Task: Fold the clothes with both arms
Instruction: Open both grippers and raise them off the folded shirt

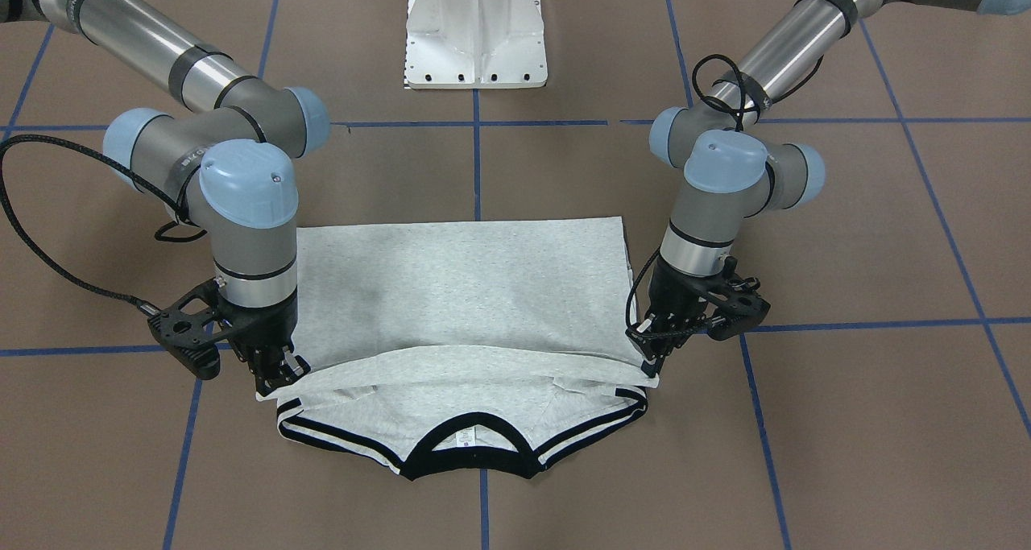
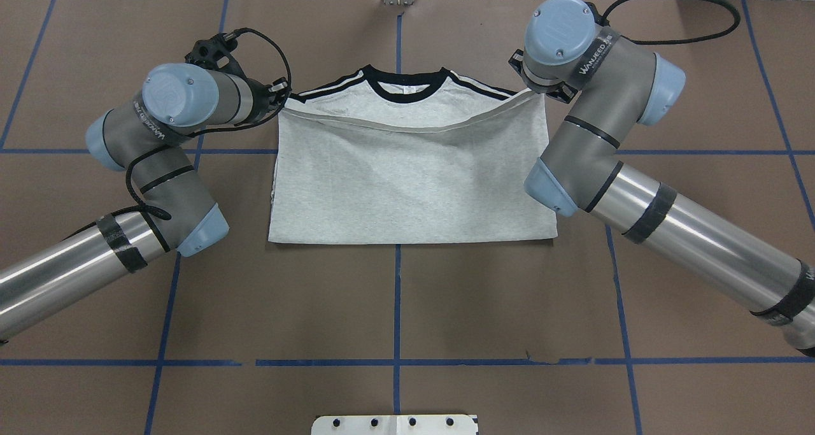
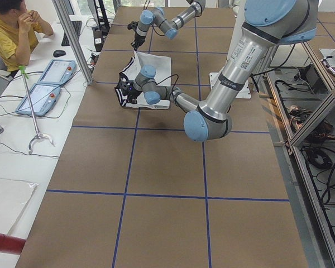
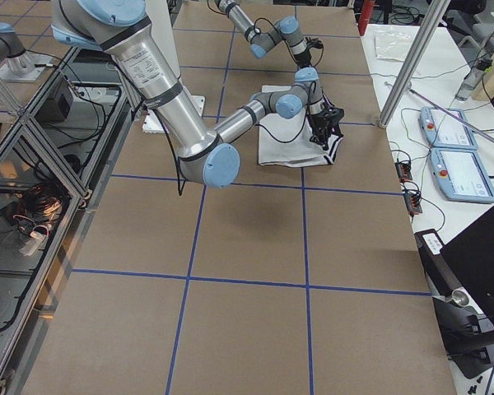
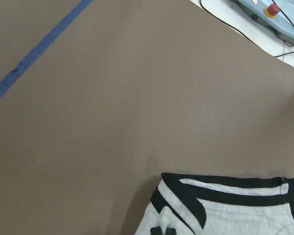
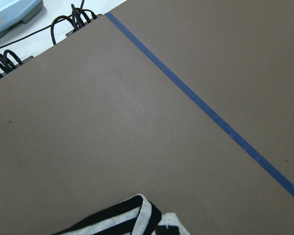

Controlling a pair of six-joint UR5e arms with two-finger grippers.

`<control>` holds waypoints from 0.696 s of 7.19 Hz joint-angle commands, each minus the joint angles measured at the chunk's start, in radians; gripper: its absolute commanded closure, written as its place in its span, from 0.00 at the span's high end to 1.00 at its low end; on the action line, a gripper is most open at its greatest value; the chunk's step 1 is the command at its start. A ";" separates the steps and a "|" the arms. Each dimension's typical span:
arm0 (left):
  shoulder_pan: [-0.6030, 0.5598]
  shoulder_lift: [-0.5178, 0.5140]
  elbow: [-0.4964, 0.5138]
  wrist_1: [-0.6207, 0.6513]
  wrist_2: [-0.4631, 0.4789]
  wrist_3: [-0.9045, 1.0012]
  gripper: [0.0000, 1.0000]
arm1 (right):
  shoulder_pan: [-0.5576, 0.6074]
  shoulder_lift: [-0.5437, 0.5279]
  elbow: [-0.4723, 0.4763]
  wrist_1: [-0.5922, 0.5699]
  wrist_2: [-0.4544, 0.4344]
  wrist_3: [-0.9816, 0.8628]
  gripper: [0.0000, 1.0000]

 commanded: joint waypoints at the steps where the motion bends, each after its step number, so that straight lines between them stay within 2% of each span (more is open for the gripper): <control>1: -0.015 -0.003 0.009 -0.011 0.000 0.010 0.00 | 0.011 0.022 -0.068 0.047 -0.001 -0.001 0.00; 3: -0.024 -0.010 0.009 -0.032 0.000 0.013 0.00 | 0.040 0.025 -0.084 0.064 0.017 -0.003 0.00; 5: -0.029 -0.010 0.029 -0.058 -0.001 0.019 0.00 | 0.036 0.045 -0.146 0.100 0.023 0.005 0.00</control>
